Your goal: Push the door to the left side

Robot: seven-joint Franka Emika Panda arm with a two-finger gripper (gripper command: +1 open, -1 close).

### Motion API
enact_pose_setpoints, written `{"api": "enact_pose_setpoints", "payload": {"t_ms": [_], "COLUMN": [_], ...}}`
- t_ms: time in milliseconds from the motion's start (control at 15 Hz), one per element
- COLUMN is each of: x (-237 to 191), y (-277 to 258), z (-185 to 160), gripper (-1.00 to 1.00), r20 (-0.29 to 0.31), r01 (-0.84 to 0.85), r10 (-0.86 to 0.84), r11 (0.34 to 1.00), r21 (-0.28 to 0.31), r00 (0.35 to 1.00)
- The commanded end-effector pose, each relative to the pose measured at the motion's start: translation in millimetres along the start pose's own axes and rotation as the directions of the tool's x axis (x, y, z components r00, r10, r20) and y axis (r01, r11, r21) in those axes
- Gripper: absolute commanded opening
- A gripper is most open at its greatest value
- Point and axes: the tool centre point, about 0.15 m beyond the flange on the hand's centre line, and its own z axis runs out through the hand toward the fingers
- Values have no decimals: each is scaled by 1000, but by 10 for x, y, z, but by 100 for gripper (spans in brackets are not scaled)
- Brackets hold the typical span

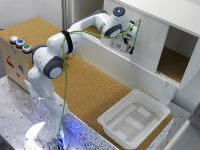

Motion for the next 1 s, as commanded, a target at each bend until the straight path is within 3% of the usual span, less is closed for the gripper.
{"api": "enact_pose_setpoints", "payload": {"t_ms": [0, 933], "x": [-110, -46], "y": [-482, -1383], "z": [102, 185], "gripper": [-100, -100], "r20": [-18, -14], "r01": [21, 81], "r10": [-24, -82], "r11": [993, 995], "r21": [-120, -63], "r00": [1000, 996]}}
